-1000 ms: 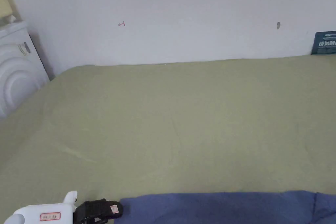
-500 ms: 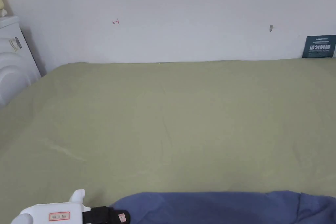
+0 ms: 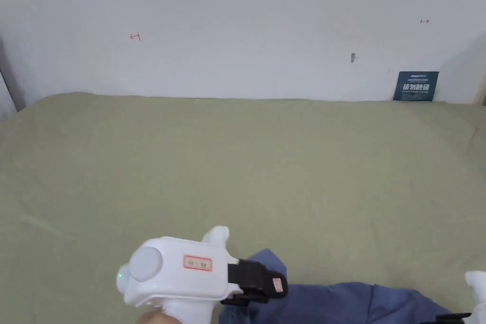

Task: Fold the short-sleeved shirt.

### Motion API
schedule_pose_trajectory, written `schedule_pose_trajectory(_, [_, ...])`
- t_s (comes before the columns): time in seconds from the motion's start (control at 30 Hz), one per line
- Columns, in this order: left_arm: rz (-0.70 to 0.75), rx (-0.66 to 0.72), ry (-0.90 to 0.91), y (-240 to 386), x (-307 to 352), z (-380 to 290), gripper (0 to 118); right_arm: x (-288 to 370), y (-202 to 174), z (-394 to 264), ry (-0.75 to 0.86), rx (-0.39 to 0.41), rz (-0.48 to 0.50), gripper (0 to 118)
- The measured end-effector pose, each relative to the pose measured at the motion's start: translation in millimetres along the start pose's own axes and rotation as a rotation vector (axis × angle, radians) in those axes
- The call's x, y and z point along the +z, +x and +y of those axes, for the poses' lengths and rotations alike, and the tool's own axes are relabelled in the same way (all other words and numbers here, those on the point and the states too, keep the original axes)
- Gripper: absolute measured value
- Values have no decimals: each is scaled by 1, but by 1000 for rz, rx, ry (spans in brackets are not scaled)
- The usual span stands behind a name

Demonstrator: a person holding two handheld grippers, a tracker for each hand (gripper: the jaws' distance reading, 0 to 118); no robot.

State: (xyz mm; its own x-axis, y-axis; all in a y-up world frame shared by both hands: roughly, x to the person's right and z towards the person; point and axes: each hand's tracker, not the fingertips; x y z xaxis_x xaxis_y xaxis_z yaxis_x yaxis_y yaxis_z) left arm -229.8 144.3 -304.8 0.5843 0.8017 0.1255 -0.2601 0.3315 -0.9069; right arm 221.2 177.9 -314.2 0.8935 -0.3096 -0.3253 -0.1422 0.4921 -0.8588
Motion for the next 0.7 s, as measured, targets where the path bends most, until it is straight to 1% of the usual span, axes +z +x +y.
schedule_pose_trajectory(0.03, [10, 26, -16, -3, 12, -4, 7, 0, 2, -1, 3, -5, 0, 0])
schedule_pose_trajectory(0.07, [12, 49, -33, -7, 2, -5, 13, -1, 4, -1, 5, -13, -3, 0])
schedule_pose_trajectory(0.1, [26, 73, -51, -5, -52, -2, 27, -2, 7, -1, 5, -21, -6, 0])
schedule_pose_trajectory(0.13, [21, 88, -64, -8, -84, -1, 66, -5, 12, -1, 5, -28, -9, 0])
schedule_pose_trajectory(0.17, [22, 99, -73, -9, -86, -3, 81, -5, 15, -1, 3, -33, -12, 0])
schedule_pose_trajectory(0.23, [-1, 106, -55, -16, -87, -5, 79, -5, 18, -1, -1, -39, -14, 0])
schedule_pose_trajectory(0.27, [-21, 103, -40, -10, -82, -10, 74, -5, 21, -1, 0, -39, -15, 0])
schedule_pose_trajectory(0.3, [-37, 100, -3, -12, -78, -12, 59, -4, 22, -2, 2, -40, -16, 0])
schedule_pose_trajectory(0.33, [-50, 92, 51, -10, -69, -10, 21, -4, 24, -2, 2, -39, -16, 0])
schedule_pose_trajectory(0.37, [-54, 79, 93, -2, -63, -13, 0, -3, 24, -2, 2, -39, -19, 0])
schedule_pose_trajectory(0.43, [-40, 94, 158, -5, -52, -14, 0, -1, 24, -4, 2, -42, -19, 0])
schedule_pose_trajectory(0.53, [-15, 144, 150, -18, -45, -23, 0, 2, 22, -6, 5, -33, -14, 0])
schedule_pose_trajectory(0.67, [57, 178, 54, -37, -64, -44, 0, 4, 19, -7, 5, -14, -8, 0])
schedule_pose_trajectory(0.7, [34, 191, 38, -41, -71, -51, 0, 4, 19, -6, 5, -11, -13, 0])
